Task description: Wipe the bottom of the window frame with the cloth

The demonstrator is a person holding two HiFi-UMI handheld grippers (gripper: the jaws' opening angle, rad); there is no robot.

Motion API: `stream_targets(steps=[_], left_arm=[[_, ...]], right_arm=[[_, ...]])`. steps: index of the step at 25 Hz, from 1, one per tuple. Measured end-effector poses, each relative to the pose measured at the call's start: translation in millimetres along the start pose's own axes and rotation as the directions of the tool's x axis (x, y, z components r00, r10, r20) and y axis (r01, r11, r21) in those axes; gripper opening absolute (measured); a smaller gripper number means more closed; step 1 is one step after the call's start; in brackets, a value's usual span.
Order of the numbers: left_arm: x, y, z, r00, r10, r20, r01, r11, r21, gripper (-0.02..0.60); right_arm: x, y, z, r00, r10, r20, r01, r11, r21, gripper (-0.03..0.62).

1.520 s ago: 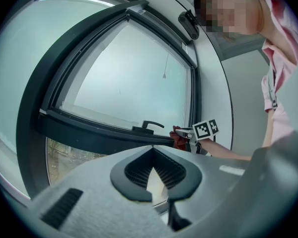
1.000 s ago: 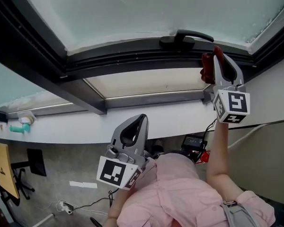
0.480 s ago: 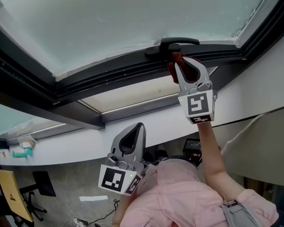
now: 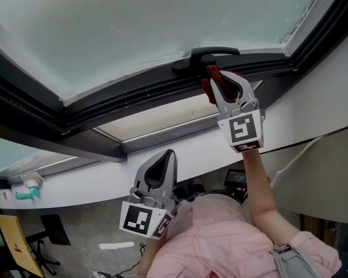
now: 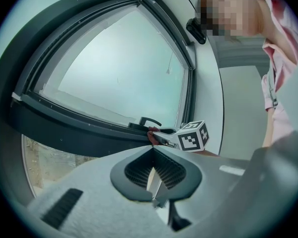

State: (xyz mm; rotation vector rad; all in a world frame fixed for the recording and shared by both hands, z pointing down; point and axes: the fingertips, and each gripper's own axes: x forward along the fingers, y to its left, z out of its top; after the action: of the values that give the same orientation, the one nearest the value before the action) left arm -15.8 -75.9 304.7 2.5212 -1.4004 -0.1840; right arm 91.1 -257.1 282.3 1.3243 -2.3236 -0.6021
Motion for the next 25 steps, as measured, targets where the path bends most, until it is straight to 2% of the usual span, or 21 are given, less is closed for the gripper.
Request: stream_targets(steps=[7,25], left_arm=[[7,-3,0,1.000,-0.006,-0.004,0.006,1.000,0.001,-0.006],[30,-18,-2,0.999,-0.039,-0.013,0.039,0.999,0.005,-0.006]], right_arm=[[-1,-2,1,1.000,0.005,0.022,-0.006,0.999,0.042,0.064],[-7,-27,-17,1.000,-0.005,0.000,0.005,0.999,0.036,0.064]])
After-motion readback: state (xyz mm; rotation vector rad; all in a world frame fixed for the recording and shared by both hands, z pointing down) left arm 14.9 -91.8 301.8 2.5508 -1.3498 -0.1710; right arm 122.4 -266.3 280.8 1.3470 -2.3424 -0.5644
